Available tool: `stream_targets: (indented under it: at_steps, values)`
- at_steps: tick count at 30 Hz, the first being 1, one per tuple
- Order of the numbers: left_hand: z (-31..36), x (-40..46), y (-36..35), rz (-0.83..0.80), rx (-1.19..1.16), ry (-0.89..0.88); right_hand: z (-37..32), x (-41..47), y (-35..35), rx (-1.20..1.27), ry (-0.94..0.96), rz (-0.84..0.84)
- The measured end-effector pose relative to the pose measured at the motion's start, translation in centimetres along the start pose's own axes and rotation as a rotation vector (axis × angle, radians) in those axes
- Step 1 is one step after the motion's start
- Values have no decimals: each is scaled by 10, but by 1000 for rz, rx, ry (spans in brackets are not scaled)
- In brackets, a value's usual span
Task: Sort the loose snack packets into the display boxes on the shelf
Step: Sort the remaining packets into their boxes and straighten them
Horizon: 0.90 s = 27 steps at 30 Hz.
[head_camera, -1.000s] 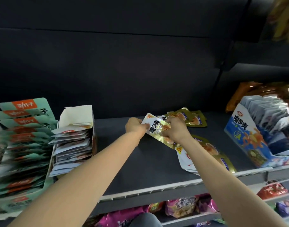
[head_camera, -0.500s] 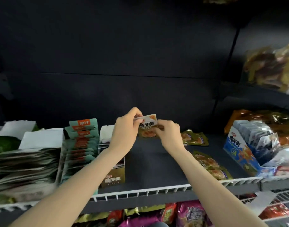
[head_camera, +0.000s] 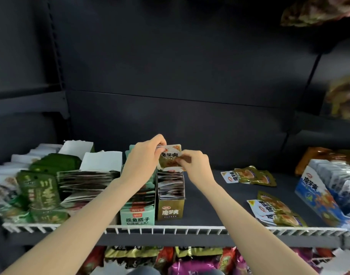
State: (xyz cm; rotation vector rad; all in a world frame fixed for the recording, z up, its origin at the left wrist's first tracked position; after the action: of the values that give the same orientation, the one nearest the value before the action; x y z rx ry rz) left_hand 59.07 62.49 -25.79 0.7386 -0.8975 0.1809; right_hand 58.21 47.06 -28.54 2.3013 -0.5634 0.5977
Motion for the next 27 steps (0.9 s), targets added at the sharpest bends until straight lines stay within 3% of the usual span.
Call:
stream_targets:
  at_steps: [8,17,22,27]
  values:
    - [7,1,2,-17,139,-93,6,-2,2,-47,67,72]
    - [-6,-3,-40,-294,285,6,18,1,1,-97,55,-49]
    - [28,-2,-58,-167,206,-117,44,1,19,-127,10,-28]
    - [69,-8,-122,-299,75,-82,99,-1,50,-187,-84,38]
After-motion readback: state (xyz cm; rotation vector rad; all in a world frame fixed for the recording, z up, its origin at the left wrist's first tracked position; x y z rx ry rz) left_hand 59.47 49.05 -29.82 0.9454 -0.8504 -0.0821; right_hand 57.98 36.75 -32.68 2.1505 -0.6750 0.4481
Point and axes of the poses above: each hand's wrist, its own x-axis towards the middle knuckle, its own y-axis out of the back of the hand, z = x × y, the point moved 3 cm from there along x, towards the middle knuckle, and after that the axes turned 9 degrees about z, right-handed, at the moved point
